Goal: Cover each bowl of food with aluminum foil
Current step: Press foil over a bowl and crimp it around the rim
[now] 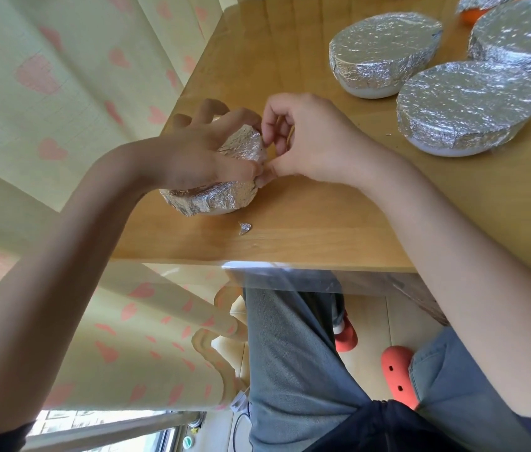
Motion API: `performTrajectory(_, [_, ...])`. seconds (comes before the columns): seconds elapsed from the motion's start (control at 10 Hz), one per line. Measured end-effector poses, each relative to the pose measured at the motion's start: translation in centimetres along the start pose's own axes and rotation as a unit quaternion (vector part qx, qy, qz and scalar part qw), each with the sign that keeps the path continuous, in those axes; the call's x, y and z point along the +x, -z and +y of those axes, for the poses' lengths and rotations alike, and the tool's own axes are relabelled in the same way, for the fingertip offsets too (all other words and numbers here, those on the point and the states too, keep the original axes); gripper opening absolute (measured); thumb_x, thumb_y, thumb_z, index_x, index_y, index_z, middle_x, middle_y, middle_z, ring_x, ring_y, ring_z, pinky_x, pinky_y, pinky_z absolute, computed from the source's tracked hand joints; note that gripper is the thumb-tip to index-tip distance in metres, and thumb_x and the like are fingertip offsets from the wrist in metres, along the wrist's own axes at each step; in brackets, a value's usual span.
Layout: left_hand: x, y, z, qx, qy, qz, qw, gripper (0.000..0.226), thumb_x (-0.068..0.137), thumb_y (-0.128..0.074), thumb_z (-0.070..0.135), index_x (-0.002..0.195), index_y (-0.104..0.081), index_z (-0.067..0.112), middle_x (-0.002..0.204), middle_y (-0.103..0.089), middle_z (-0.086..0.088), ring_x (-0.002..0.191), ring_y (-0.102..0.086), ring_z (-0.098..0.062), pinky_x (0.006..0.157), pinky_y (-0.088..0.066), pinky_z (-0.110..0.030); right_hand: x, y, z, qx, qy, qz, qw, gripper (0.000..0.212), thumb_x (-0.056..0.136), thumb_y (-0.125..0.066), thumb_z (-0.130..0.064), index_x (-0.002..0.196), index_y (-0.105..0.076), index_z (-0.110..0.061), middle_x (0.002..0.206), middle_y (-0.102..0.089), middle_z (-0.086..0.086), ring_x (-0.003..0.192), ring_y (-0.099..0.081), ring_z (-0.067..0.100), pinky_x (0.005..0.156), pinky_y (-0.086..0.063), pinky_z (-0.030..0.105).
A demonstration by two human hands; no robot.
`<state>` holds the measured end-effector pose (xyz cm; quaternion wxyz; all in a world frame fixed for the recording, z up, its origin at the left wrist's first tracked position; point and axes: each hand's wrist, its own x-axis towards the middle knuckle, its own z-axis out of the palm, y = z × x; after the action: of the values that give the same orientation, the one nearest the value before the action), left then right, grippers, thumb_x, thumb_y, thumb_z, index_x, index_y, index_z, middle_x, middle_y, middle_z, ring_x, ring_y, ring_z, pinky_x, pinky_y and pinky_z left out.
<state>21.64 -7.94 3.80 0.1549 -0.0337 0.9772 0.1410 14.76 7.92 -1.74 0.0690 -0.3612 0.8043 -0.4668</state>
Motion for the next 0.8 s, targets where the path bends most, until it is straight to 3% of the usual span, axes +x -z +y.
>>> performTrajectory(0.1, [0.1,0.0,0.2,0.011,0.005,-0.003,1.000,0.069,0.058,-0.052,0.068,0.122,-0.030,0.061,0.138,-0.020,0.017,0.135,-0.017,-0.023,0.096,-0.020,-0.040,-0.3,-0.1,0.7,0.049,0.011,-0.032,0.998,0.045,0.058,-0.089,-0.023,0.084,-0.053,-0.019,0.079,-0.063,0.005,0.061,-0.051,0.006,0.062,-0.046,0.024])
performTrajectory(0.2, [0.0,0.2,0.5,0.022,0.014,-0.007,1.000,0.079,0.046,-0.049,0.078,0.120,-0.029,0.062,0.142,-0.019,0.014,0.135,-0.018,-0.024,0.096,-0.021,-0.041,-0.1,-0.3,0.9,0.042,0.020,-0.005,0.999,0.039,0.062,-0.087,-0.018,0.083,-0.055,-0.016,0.085,-0.067,0.011,0.060,-0.049,0.003,0.062,-0.045,0.023])
performTrajectory(0.3, [0.0,0.1,0.3,0.025,0.028,0.004,0.999,0.083,0.042,-0.044,0.081,0.121,-0.031,0.061,0.143,-0.021,0.009,0.134,-0.020,-0.028,0.095,-0.021,-0.041,-0.5,-0.5,0.8,0.011,0.011,0.031,0.999,0.035,0.065,-0.086,-0.023,0.081,-0.055,-0.016,0.072,-0.060,-0.001,0.053,-0.044,-0.001,0.055,-0.038,0.013])
performTrajectory(0.4, [-0.1,0.0,0.0,0.042,0.027,0.010,0.999,0.083,0.045,-0.039,0.085,0.125,-0.031,0.062,0.146,-0.021,0.004,0.136,-0.022,-0.032,0.102,-0.022,-0.042,-2.7,-0.9,0.4,-0.023,0.007,0.058,0.998,0.031,0.070,-0.082,-0.028,0.080,-0.055,-0.016,0.071,-0.055,-0.007,0.058,-0.046,0.001,0.060,-0.041,0.020])
performTrajectory(0.5, [-0.7,0.7,-0.5,0.009,0.008,-0.013,1.000,0.083,0.054,-0.036,0.093,0.132,-0.021,0.070,0.156,-0.014,0.010,0.147,-0.011,-0.022,0.116,-0.015,-0.047,-5.0,-2.1,-0.4,-0.048,-0.029,0.031,0.998,0.043,0.066,-0.079,-0.052,0.084,-0.058,-0.018,0.078,-0.056,-0.007,0.067,-0.049,0.005,0.063,-0.045,0.026])
performTrajectory(0.6, [-1.2,1.0,-0.7,0.021,-0.010,-0.032,0.999,0.081,0.063,-0.035,0.093,0.137,-0.009,0.073,0.164,0.004,0.012,0.150,0.014,-0.013,0.120,0.003,-0.049,-5.1,-4.0,-1.1,-0.073,-0.050,0.067,0.994,0.052,0.062,-0.073,-0.065,0.081,-0.057,-0.020,0.073,-0.054,-0.009,0.067,-0.052,0.009,0.061,-0.048,0.033])
performTrajectory(0.7, [-1.4,0.8,-0.3,0.024,-0.010,-0.025,0.999,0.068,0.092,-0.053,0.060,0.147,-0.014,0.057,0.163,0.000,0.014,0.150,0.007,-0.012,0.119,0.002,-0.041,-4.4,-4.7,-1.0,-0.054,-0.047,0.096,0.993,0.045,0.068,-0.074,-0.059,0.077,-0.059,-0.018,0.063,-0.055,-0.010,0.062,-0.056,0.012,0.060,-0.051,0.038])
performTrajectory(0.8, [-1.9,1.0,-0.1,0.028,0.000,-0.038,0.999,0.064,0.097,-0.052,0.040,0.150,-0.016,0.050,0.163,-0.003,0.013,0.150,0.002,-0.013,0.119,0.000,-0.041,-4.4,-4.5,-0.6,-0.013,-0.046,0.096,0.994,0.037,0.067,-0.078,-0.051,0.071,-0.058,-0.020,0.058,-0.055,-0.010,0.054,-0.051,0.006,0.057,-0.048,0.032])
